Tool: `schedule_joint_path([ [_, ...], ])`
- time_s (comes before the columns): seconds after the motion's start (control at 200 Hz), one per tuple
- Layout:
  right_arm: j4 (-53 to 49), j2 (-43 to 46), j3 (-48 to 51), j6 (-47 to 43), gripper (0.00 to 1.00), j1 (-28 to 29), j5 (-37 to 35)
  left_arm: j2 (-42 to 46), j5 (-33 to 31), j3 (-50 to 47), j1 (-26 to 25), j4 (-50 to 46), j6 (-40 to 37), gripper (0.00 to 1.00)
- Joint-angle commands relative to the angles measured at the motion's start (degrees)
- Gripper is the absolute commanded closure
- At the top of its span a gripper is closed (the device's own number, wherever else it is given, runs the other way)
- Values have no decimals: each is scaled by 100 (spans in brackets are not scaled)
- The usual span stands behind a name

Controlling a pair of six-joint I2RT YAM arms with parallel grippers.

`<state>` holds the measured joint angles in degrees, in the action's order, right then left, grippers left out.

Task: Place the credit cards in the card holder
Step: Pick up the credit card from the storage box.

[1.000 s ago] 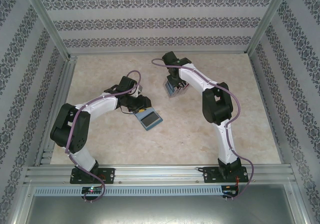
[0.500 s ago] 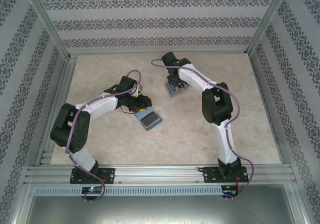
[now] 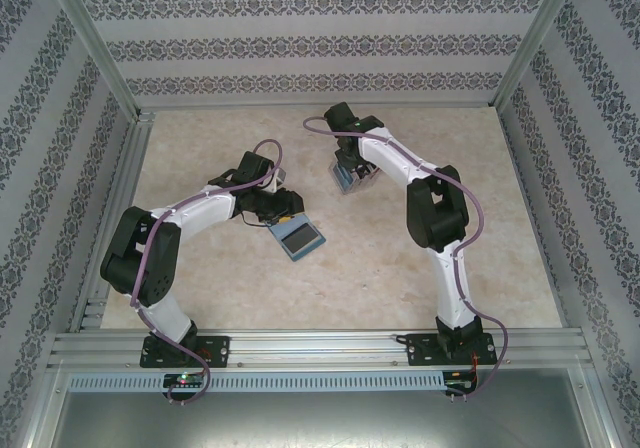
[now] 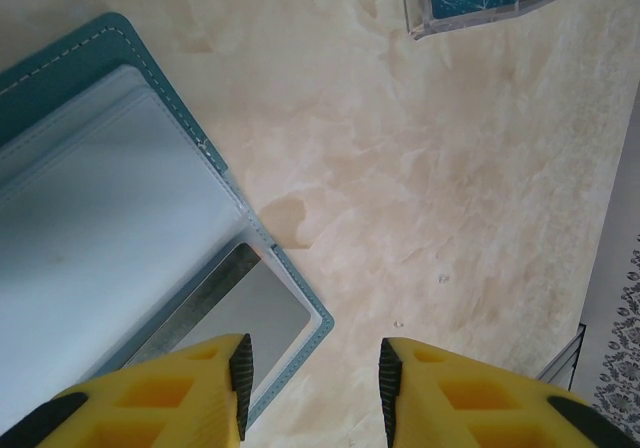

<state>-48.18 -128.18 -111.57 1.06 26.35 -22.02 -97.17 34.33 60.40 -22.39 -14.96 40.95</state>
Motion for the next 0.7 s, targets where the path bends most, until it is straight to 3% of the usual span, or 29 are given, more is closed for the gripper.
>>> schedule_joint_path([
  [0.0, -51, 240, 69, -36, 81, -104, -19, -66, 79, 15, 45, 125, 44, 59],
  [0.28, -37, 609, 110, 82, 95, -130, 400, -62, 65, 48, 42, 82, 27, 59],
  [0.445, -34, 881, 181, 229, 97, -230, 840, -66, 30, 119, 46, -14, -23, 59],
  [0.694, 597, 1983, 1239, 1016, 98, -579, 2425, -157, -150, 353, 74, -314, -218, 59],
])
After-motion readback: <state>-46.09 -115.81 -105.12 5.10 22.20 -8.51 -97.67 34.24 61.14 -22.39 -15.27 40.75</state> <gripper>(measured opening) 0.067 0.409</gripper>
